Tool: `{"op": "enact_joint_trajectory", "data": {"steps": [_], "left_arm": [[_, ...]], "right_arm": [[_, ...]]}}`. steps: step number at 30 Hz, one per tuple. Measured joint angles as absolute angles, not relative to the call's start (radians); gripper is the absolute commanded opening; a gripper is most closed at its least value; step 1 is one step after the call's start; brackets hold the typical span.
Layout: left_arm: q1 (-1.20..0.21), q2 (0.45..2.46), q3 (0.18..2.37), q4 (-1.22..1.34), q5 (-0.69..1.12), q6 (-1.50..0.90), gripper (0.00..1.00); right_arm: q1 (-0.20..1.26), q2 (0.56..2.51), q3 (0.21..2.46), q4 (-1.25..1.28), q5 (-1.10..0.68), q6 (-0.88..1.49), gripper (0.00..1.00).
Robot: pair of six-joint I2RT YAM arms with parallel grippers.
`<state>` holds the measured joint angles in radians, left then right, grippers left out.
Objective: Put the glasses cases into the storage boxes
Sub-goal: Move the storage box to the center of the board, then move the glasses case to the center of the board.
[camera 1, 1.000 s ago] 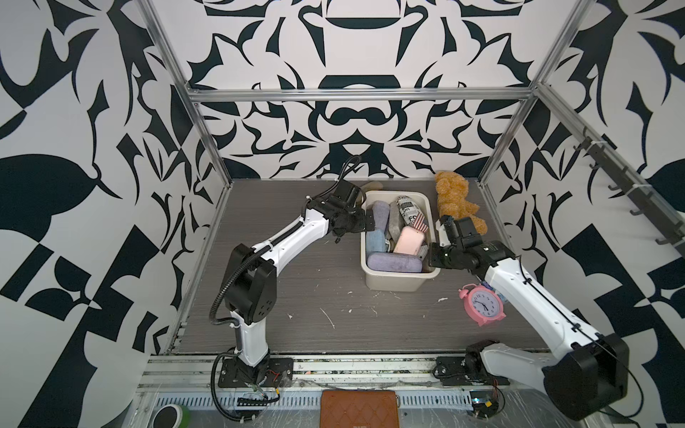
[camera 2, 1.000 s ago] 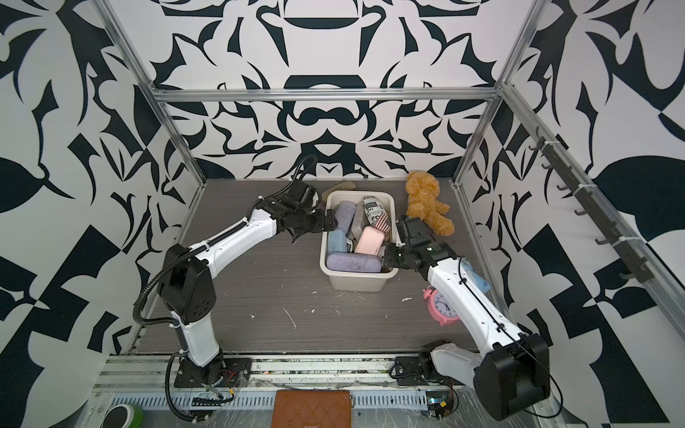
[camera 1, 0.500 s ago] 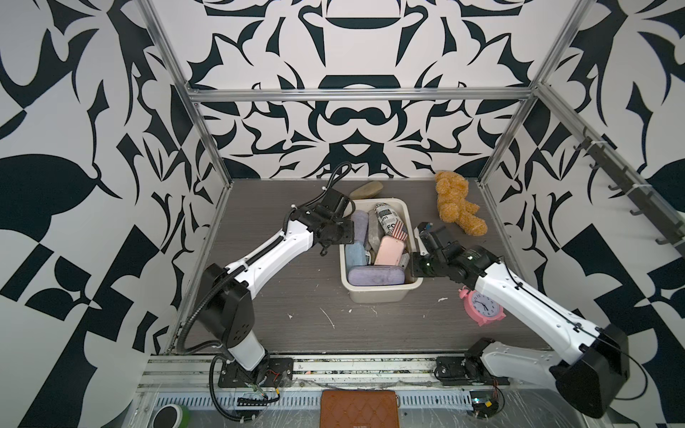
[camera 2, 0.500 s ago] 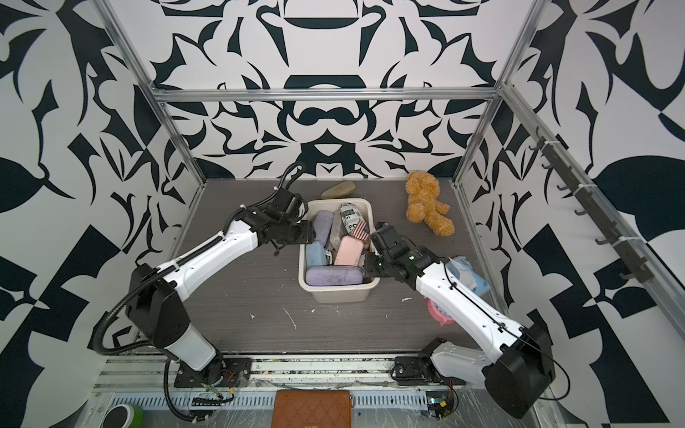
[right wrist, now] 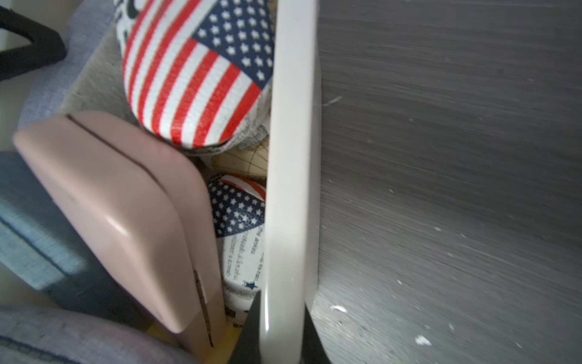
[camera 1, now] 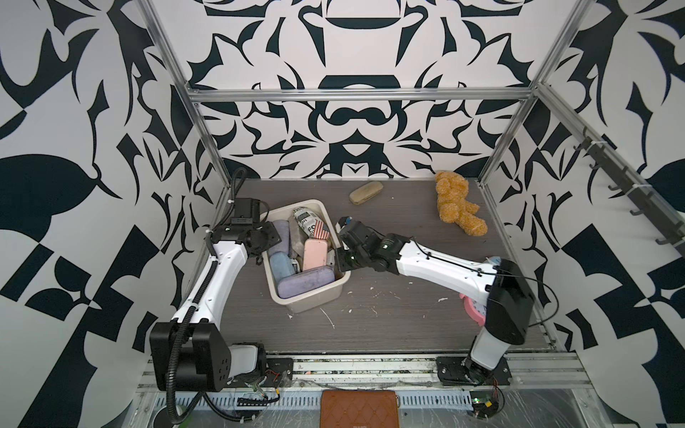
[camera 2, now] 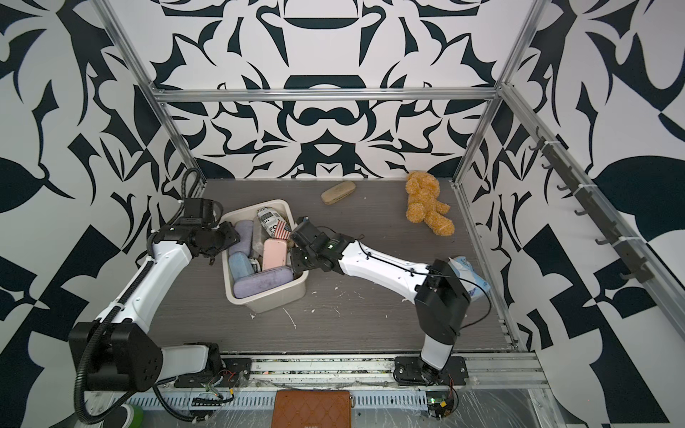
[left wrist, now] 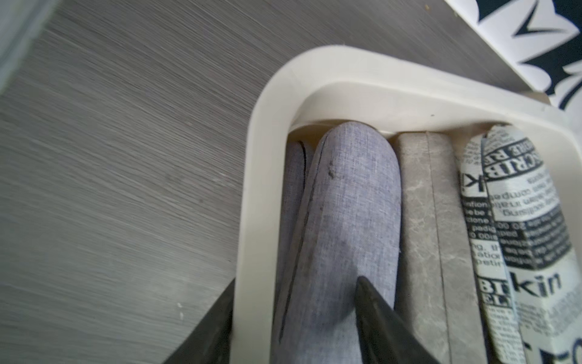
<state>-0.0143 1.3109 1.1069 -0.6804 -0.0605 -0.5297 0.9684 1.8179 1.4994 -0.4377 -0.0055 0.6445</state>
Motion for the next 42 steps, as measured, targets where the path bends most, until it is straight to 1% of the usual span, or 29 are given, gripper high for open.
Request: {"op": "enact_joint_trajectory", "data": {"steps": [3,4,6,7,9,10,11,12,14,15,17,19,23,26,29,33,38,42], "left_arm": [[0.062,1.332,1.129,-0.673,-0.083,-0.506,0.56],[0.08,1.343,1.145,-0.68,-0.086,-0.499,0.57],[0.113,1.371,1.186,-0.703,-0.089,-0.481,0.58],[0.125,1.38,1.203,-0.712,-0.089,-0.475,0.6],[0.142,1.389,1.241,-0.731,-0.072,-0.457,0.79],[0.142,1.389,1.259,-0.739,-0.053,-0.457,0.91],[0.141,1.388,1.28,-0.746,-0.032,-0.45,0.99],[0.138,1.383,1.3,-0.745,0.012,-0.448,0.99],[0.123,1.366,1.334,-0.746,0.07,-0.436,0.99],[0.116,1.353,1.347,-0.746,0.093,-0.427,0.99],[0.107,1.323,1.368,-0.75,0.128,-0.412,0.99],[0.107,1.275,1.377,-0.757,0.152,-0.397,0.99],[0.107,1.153,1.379,-0.769,0.176,-0.393,0.99],[0.107,1.045,1.338,-0.745,0.218,-0.411,0.99],[0.107,0.971,1.281,-0.736,0.273,-0.431,0.99],[0.107,0.952,1.23,-0.73,0.336,-0.453,0.99],[0.107,0.984,1.186,-0.72,0.416,-0.471,0.99],[0.107,0.984,1.157,-0.698,0.472,-0.483,0.99]], "right_arm": [[0.971,1.923,1.626,-0.434,-0.033,0.637,0.0],[0.971,1.947,1.658,-0.436,-0.039,0.633,0.03],[0.97,2.0,1.729,-0.443,-0.052,0.627,0.25],[0.97,2.015,1.75,-0.445,-0.058,0.622,0.33],[0.968,2.033,1.766,-0.421,-0.093,0.586,0.45],[0.97,2.033,1.766,-0.416,-0.104,0.569,0.49],[0.969,2.03,1.766,-0.413,-0.115,0.557,0.53],[0.966,2.022,1.764,-0.413,-0.126,0.548,0.59],[0.95,1.991,1.747,-0.405,-0.144,0.53,0.63],[0.943,1.967,1.738,-0.404,-0.146,0.524,0.73],[0.928,1.911,1.724,-0.402,-0.145,0.511,0.75],[0.909,1.852,1.723,-0.394,-0.135,0.501,0.8],[0.835,1.759,1.726,-0.383,-0.083,0.502,0.81],[0.741,1.784,1.759,-0.397,-0.02,0.532,0.81],[0.635,1.91,1.842,-0.43,0.053,0.566,0.82],[0.529,2.157,2.019,-0.501,0.105,0.606,0.83],[0.457,2.386,2.199,-0.567,0.125,0.646,0.83],[0.43,2.477,2.283,-0.546,0.096,0.657,0.83]]}}
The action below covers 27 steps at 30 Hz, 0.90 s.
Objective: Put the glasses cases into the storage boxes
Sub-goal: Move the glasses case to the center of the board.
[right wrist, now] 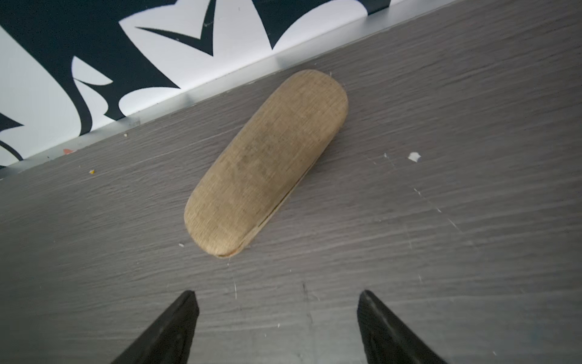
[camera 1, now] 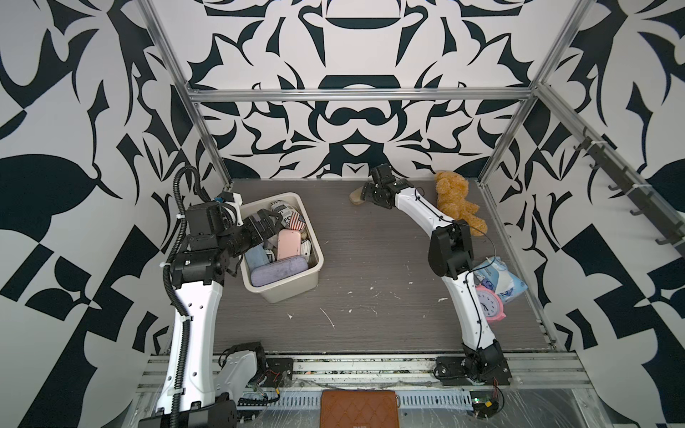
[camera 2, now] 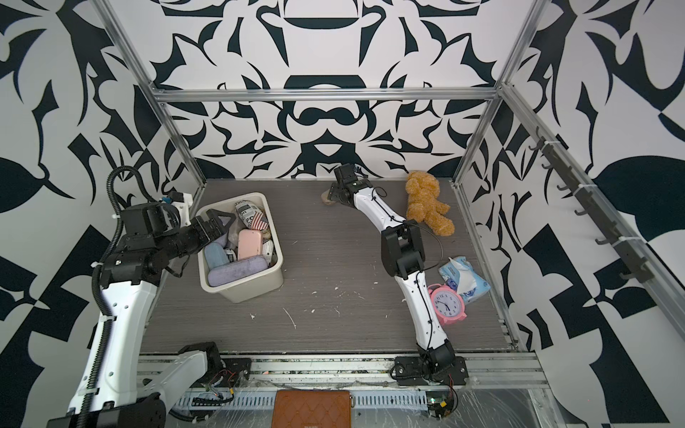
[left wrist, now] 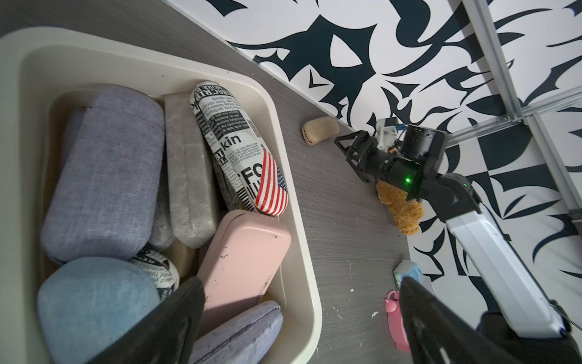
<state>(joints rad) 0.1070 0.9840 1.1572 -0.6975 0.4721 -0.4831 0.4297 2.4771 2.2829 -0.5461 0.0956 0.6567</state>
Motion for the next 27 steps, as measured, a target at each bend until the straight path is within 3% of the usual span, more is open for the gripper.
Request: {"op": "enact_joint_trajectory", "data": {"steps": [11,19,27], "left_arm": [[0.107,0.967,1.139,-0.67,0.529,-0.497,0.99],[0.107,0.993,1.139,-0.662,0.553,-0.498,0.99],[0.107,1.04,1.139,-0.669,0.574,-0.498,0.99]], "right_arm": [[0.277,2.486,2.212,-0.358,-0.087,0.731,0.83],[0.157,2.746,2.493,-0.324,-0.268,0.765,0.81],[0.147,2.887,2.687,-0.271,-0.398,0.915,0.74]]}}
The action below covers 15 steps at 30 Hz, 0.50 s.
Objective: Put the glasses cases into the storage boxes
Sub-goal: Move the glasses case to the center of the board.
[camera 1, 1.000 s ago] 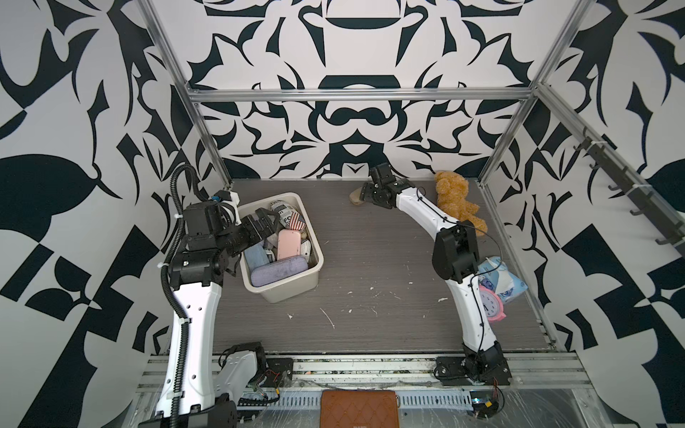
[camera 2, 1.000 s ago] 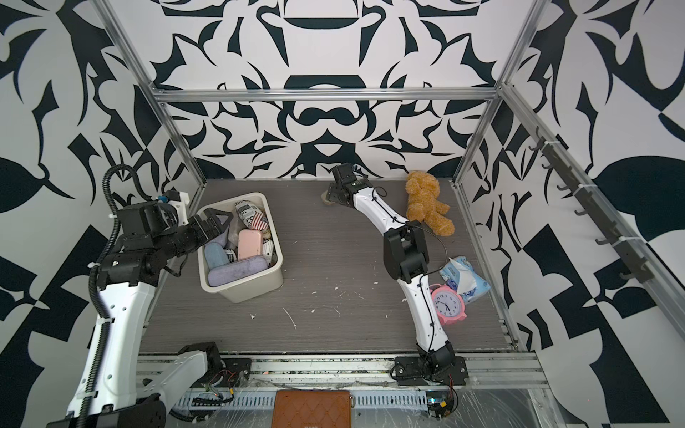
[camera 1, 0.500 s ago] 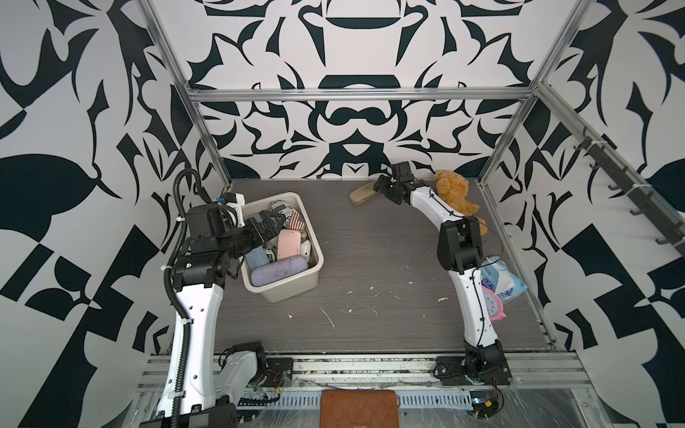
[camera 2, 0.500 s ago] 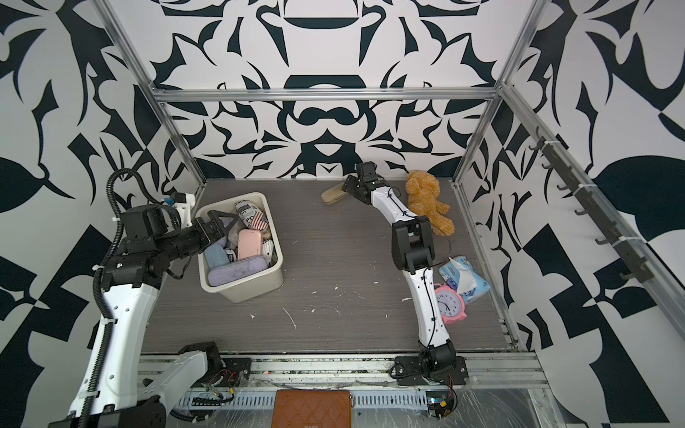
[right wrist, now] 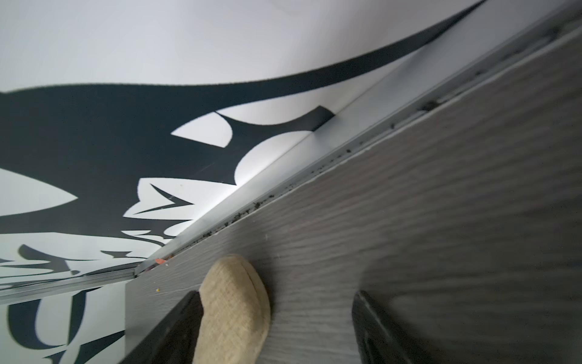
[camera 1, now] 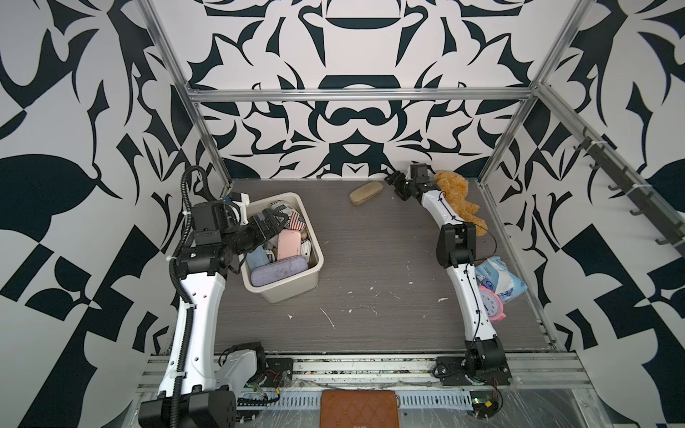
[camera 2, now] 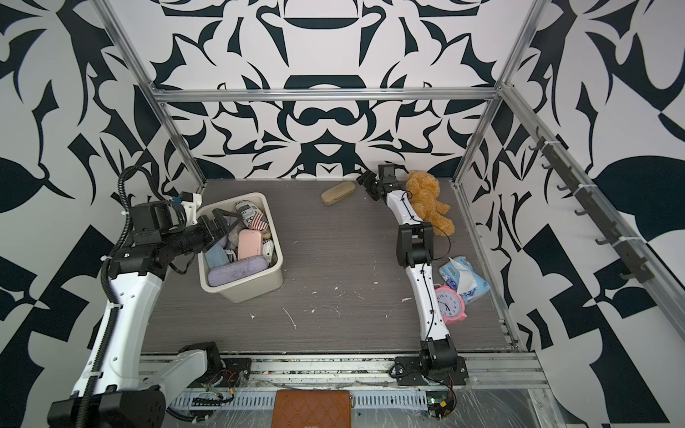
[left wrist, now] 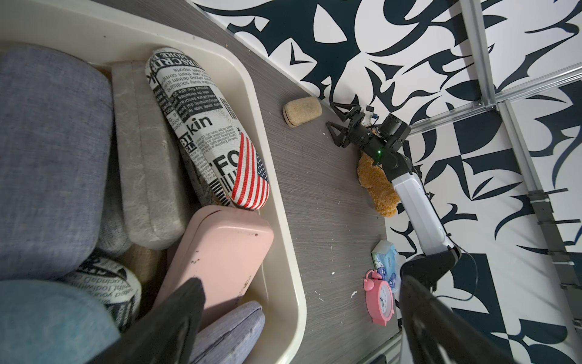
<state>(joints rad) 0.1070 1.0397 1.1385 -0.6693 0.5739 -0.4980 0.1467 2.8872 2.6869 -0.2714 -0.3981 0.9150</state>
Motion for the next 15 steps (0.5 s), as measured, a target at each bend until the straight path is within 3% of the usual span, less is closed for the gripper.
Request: {"op": "enact_joint_trajectory", "data": {"steps": [8,15], "left_arm": [[0.107,1.04,1.139,-0.676,0.61,-0.498,0.99],[0.107,1.039,1.139,-0.678,0.629,-0.499,0.99]], "right_arm": [[0.15,2.994,2.766,-0.083,-0.538,1.122,0.74],[0.197,3.003,2.746,-0.031,-0.661,1.146,0.73]]}}
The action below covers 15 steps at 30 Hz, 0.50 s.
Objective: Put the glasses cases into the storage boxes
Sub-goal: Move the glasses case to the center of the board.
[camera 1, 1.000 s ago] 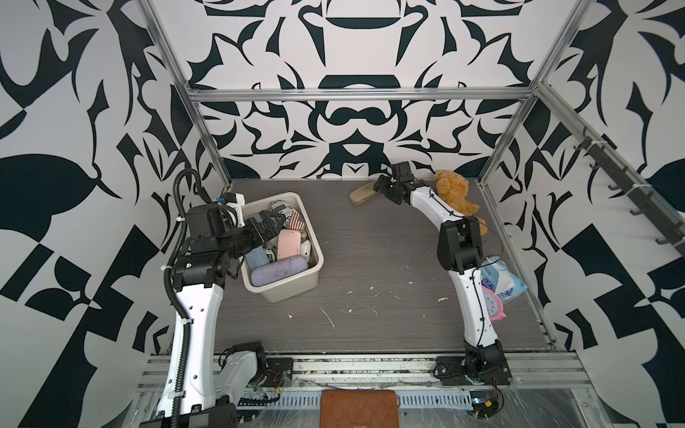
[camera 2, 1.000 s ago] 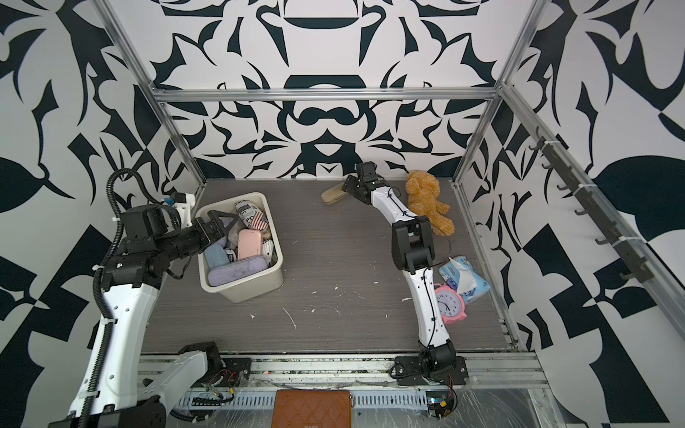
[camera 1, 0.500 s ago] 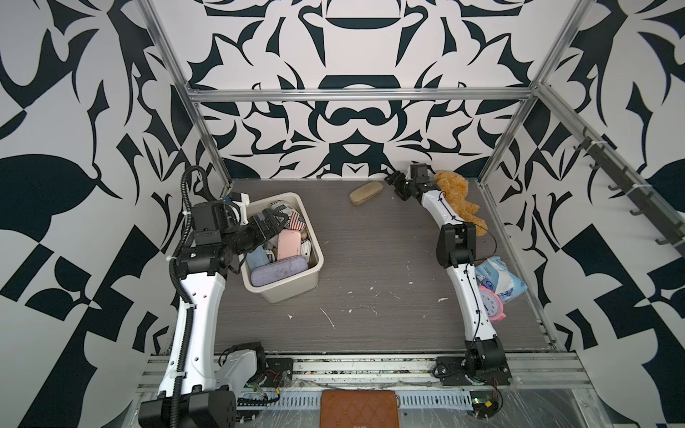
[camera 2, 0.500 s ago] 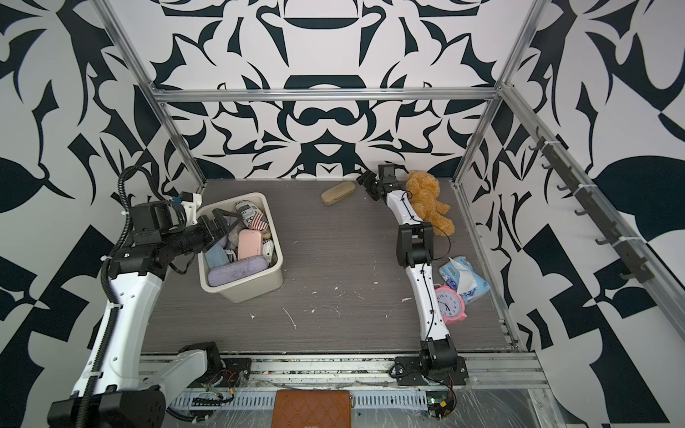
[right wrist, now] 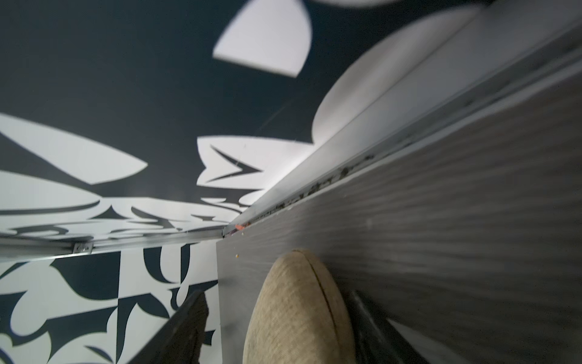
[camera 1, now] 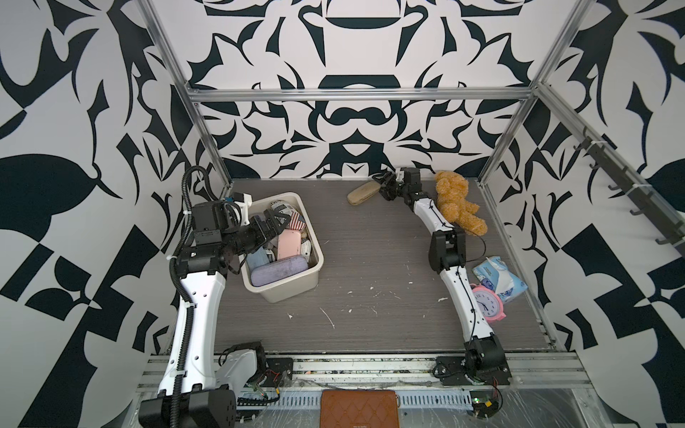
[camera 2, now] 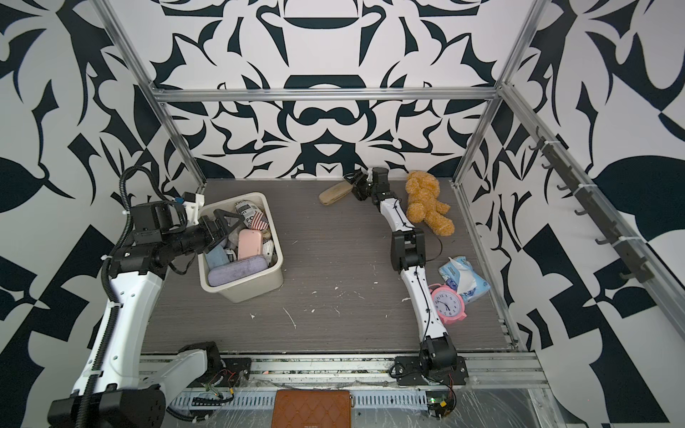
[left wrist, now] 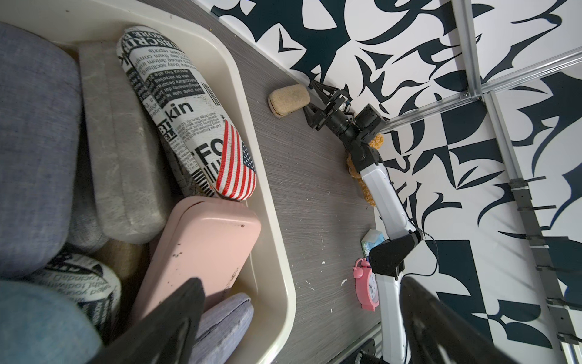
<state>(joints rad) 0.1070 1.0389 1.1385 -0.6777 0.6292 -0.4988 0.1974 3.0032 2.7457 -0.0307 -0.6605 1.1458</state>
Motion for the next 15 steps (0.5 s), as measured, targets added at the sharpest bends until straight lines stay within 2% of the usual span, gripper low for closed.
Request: {"op": "enact_joint_trajectory", "data": {"steps": [9,11,15], "left_arm": [[0.107,1.011,1.139,-0.685,0.641,-0.5,0.99],[0.107,0.995,1.139,-0.694,0.641,-0.498,0.99],[0.107,0.965,1.139,-0.717,0.628,-0.495,0.99]], "right_arm": [[0.329,2.921,2.592,-0.072,-0.844,0.999,0.63],[0.356,2.857,2.492,-0.099,-0.859,0.922,0.63],[0.41,2.631,2.127,-0.105,-0.853,0.807,0.62]]}}
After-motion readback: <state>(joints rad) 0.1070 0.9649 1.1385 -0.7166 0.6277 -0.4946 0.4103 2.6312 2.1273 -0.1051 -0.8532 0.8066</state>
